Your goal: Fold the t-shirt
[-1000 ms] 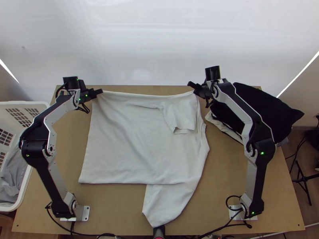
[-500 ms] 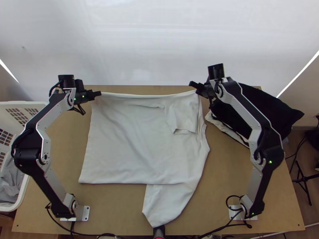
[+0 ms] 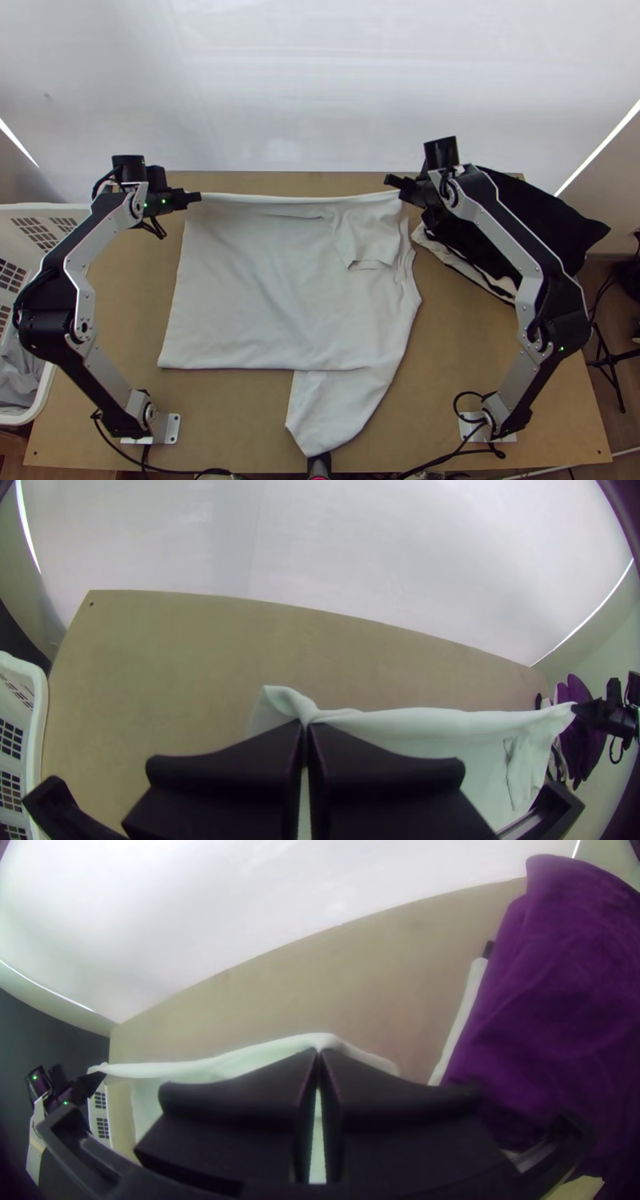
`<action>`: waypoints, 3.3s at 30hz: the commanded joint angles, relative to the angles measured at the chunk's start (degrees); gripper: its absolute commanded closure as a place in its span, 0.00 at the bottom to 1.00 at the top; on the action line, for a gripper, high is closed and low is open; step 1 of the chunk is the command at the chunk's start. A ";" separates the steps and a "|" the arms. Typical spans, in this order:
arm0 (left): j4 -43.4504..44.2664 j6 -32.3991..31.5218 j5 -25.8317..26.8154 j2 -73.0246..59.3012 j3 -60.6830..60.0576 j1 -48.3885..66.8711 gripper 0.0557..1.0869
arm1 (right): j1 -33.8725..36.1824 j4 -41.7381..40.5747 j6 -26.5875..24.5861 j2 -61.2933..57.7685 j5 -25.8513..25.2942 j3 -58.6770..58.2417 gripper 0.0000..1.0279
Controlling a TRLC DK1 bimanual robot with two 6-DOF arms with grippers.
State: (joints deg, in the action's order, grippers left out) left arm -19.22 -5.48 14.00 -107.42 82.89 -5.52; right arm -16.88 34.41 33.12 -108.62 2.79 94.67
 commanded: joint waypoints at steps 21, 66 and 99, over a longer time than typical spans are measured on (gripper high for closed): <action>-0.38 3.81 1.21 5.99 -10.82 -1.42 0.96 | -4.03 0.04 -0.08 2.01 -3.23 -14.17 0.97; -8.81 9.87 -0.64 13.55 -15.74 -3.80 0.04 | -14.05 15.24 22.16 39.71 -0.77 -46.25 0.09; -13.47 3.28 -4.86 22.43 -15.39 -0.55 0.04 | -50.35 18.41 38.77 30.75 4.07 -47.92 0.10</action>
State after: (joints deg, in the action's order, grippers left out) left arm -32.08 -1.37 9.89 -86.89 68.29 -5.85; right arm -63.77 54.33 68.69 -73.32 6.79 44.27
